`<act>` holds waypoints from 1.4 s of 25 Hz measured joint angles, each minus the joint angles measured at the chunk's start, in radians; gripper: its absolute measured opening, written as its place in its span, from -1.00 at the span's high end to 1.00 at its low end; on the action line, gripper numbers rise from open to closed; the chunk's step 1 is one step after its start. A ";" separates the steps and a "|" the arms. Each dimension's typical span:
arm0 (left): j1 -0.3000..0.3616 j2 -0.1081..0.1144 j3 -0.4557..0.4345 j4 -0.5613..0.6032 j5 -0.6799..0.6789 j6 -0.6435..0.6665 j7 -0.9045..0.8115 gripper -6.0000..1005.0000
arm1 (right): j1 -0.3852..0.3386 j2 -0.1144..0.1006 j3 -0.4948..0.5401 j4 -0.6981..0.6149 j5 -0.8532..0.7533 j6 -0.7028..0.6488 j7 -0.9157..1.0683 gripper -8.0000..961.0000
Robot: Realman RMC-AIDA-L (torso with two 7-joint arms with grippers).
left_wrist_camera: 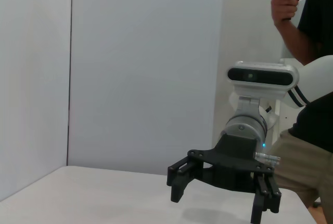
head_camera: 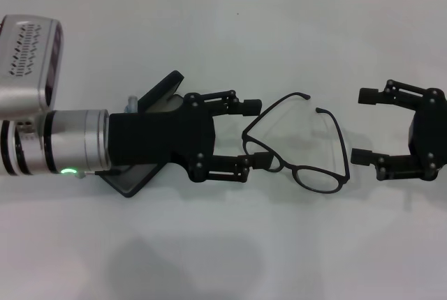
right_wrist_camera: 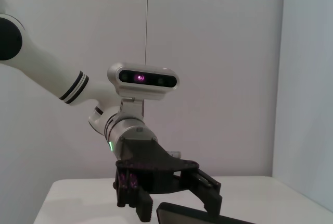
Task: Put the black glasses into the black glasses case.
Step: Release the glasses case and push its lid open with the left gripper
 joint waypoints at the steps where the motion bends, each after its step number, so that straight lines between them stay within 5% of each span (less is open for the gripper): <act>1: 0.000 -0.001 0.000 0.000 0.000 0.000 0.000 -0.63 | -0.001 0.000 0.000 0.000 0.000 0.000 0.000 -0.85; 18: 0.010 -0.020 -0.067 0.026 0.000 -0.068 -0.078 -0.63 | -0.009 0.001 0.001 0.009 -0.002 0.004 -0.001 -0.85; 26: 0.027 0.011 -0.085 0.368 0.252 -0.238 -0.582 -0.63 | -0.014 0.004 0.002 0.004 -0.002 0.011 -0.001 -0.85; 35: 0.087 -0.032 -0.146 0.682 0.577 -0.275 -0.842 -0.63 | -0.015 0.003 0.002 0.002 -0.002 0.011 0.005 -0.85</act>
